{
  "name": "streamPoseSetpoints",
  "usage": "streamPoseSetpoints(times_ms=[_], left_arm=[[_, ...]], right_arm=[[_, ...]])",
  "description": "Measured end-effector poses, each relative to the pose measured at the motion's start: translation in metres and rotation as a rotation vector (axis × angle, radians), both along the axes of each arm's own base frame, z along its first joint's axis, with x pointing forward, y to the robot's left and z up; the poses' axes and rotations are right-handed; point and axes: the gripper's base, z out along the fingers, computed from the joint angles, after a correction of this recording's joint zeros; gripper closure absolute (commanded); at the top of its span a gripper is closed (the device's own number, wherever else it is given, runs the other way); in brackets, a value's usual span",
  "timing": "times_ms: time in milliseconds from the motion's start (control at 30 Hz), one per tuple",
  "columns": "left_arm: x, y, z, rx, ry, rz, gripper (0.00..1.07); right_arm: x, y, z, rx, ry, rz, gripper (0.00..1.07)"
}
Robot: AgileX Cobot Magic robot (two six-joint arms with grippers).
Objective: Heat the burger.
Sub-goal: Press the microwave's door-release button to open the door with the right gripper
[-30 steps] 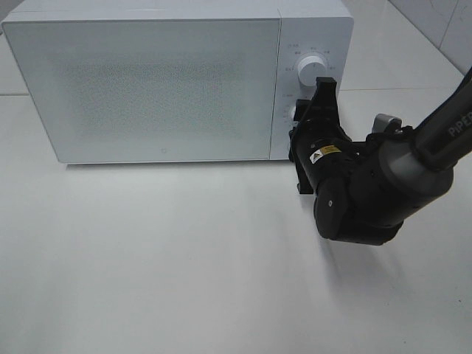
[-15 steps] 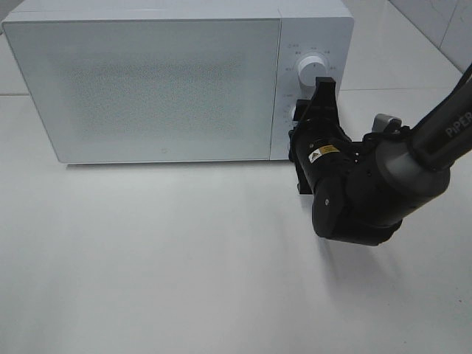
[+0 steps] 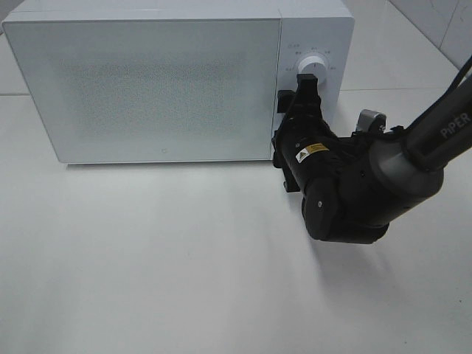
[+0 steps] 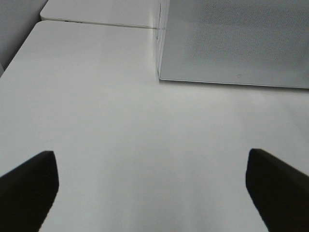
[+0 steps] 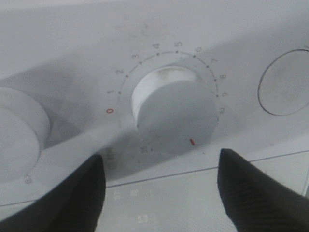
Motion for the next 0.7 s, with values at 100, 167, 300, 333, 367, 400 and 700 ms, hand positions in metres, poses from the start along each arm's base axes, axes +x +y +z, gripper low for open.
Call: streamPoseSetpoints(times_ms=[100,167,300,333,367,400,700], left_arm=[[0.000,0.000,0.000,0.000,0.000,0.000,0.09],[0.000,0.000,0.000,0.000,0.000,0.000,0.09],[0.000,0.000,0.000,0.000,0.000,0.000,0.09],[0.000,0.000,0.000,0.000,0.000,0.000,0.09],[0.000,0.000,0.000,0.000,0.000,0.000,0.09],[0.000,0.000,0.000,0.000,0.000,0.000,0.09],[0.000,0.000,0.000,0.000,0.000,0.000,0.09]], right_arm=[[-0.001,0.000,0.000,-0.008,0.001,0.009,0.35],[-0.003,-0.003,0.003,-0.016,-0.002,0.009,0.35],[-0.011,-0.011,0.011,-0.058,0.002,0.011,0.35],[-0.017,-0.015,0.012,-0.092,0.020,0.027,0.35],[-0.017,-0.015,0.012,-0.092,0.020,0.027,0.35],[-0.022,-0.018,0.015,-0.129,0.045,0.057,0.35],[-0.053,-0.024,0.024,-0.381,0.196,0.278,0.35]])
